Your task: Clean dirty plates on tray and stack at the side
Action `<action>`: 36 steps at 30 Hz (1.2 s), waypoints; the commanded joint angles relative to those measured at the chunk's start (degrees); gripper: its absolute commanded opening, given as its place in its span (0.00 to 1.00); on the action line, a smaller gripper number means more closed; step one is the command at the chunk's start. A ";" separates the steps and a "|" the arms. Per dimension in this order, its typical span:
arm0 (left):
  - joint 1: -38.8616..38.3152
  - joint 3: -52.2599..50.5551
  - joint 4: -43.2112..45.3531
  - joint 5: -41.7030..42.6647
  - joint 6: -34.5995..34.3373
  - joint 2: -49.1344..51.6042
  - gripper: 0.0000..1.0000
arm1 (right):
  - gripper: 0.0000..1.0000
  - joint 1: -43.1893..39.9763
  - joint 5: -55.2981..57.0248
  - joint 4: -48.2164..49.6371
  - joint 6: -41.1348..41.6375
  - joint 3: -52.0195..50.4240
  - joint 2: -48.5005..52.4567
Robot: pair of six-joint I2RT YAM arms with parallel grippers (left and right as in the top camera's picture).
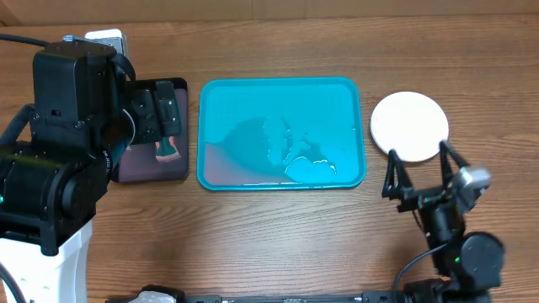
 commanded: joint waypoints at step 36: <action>0.22 0.13 0.24 -0.37 0.61 0.20 1.00 | 1.00 -0.09 -0.26 -7.15 -0.37 -15.50 -13.73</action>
